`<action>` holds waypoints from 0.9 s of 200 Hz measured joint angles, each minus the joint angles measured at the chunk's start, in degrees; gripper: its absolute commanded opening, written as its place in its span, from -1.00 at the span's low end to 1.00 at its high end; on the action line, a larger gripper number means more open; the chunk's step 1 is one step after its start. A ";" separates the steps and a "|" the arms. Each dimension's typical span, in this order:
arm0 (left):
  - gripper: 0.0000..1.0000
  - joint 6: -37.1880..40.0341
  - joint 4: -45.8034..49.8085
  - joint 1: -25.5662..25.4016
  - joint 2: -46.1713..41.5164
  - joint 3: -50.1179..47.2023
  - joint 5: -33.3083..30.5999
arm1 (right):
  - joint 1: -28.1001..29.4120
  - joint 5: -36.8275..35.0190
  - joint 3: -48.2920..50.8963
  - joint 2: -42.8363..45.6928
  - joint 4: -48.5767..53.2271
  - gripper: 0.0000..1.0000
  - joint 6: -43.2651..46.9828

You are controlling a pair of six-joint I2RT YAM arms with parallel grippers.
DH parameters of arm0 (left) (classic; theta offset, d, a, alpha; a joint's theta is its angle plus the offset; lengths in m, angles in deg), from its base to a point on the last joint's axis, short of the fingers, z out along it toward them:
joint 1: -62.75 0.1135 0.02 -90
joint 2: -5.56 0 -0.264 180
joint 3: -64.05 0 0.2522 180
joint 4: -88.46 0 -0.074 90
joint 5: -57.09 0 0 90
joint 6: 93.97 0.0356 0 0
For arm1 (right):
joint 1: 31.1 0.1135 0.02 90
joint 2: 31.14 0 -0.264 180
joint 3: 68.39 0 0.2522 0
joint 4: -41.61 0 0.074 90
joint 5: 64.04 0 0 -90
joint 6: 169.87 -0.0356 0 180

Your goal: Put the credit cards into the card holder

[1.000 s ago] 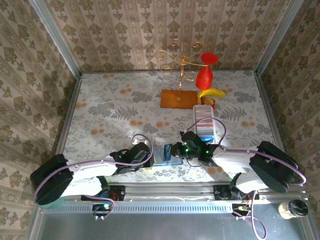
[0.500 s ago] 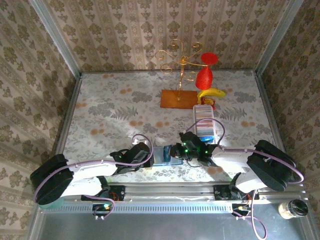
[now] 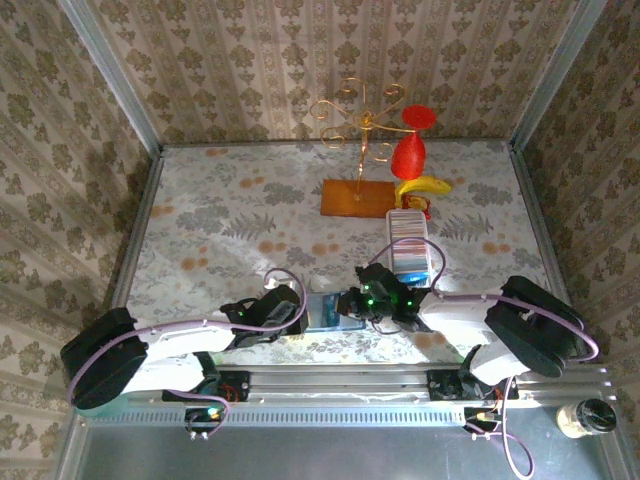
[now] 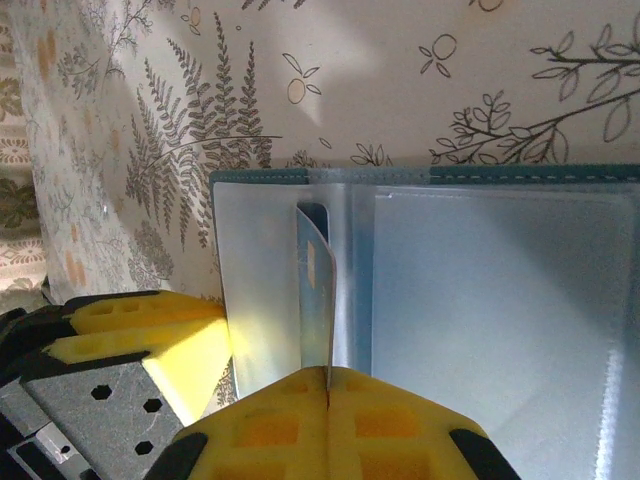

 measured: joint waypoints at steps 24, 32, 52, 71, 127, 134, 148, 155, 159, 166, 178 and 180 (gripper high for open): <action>-0.62 0.00 0.00 -0.22 0.00 0.00 -0.20 | 0.11 0.02 -0.92 -0.87 -0.07 -0.76 -0.02; -0.62 0.00 0.02 -0.22 0.00 0.00 -0.24 | 0.11 0.00 -1.09 -1.11 0.00 -0.65 -0.09; -0.62 0.00 0.00 -0.24 0.00 0.00 -0.22 | 0.26 -0.02 -1.62 -1.90 1.46 -0.46 0.31; -0.62 0.00 0.00 -0.24 0.00 0.00 -0.22 | 0.79 -0.28 -2.82 -2.03 4.52 -0.40 0.72; -0.63 0.00 0.00 -0.24 0.00 0.00 -0.24 | 2.21 -1.84 -7.17 -3.32 11.02 -0.47 3.28; -0.63 0.00 0.00 -0.24 0.00 0.00 -0.24 | 2.45 -1.97 -7.85 -3.91 11.61 -0.47 3.50; -0.63 0.00 0.00 -0.24 0.00 0.00 -0.24 | 2.89 -2.01 -9.18 -5.01 12.59 -0.47 3.93; -0.63 0.00 0.00 -0.24 0.00 0.00 -0.24 | 3.08 -2.01 -9.70 -5.42 12.96 -0.47 4.22; -0.63 0.00 0.00 -0.24 0.00 0.00 -0.24 | 3.17 -2.03 -9.99 -5.66 13.11 -0.46 4.42; -0.63 0.00 0.02 -0.24 0.00 0.00 -0.24 | 3.28 -2.03 -10.36 -5.90 13.40 -0.46 4.68; -0.63 0.00 0.02 -0.24 0.00 0.00 -0.24 | 3.43 -2.19 -10.73 -5.99 13.94 -0.43 5.03; -0.63 0.00 0.00 -0.24 0.00 0.00 -0.24 | 3.43 -2.19 -10.80 -5.99 13.99 -0.42 5.05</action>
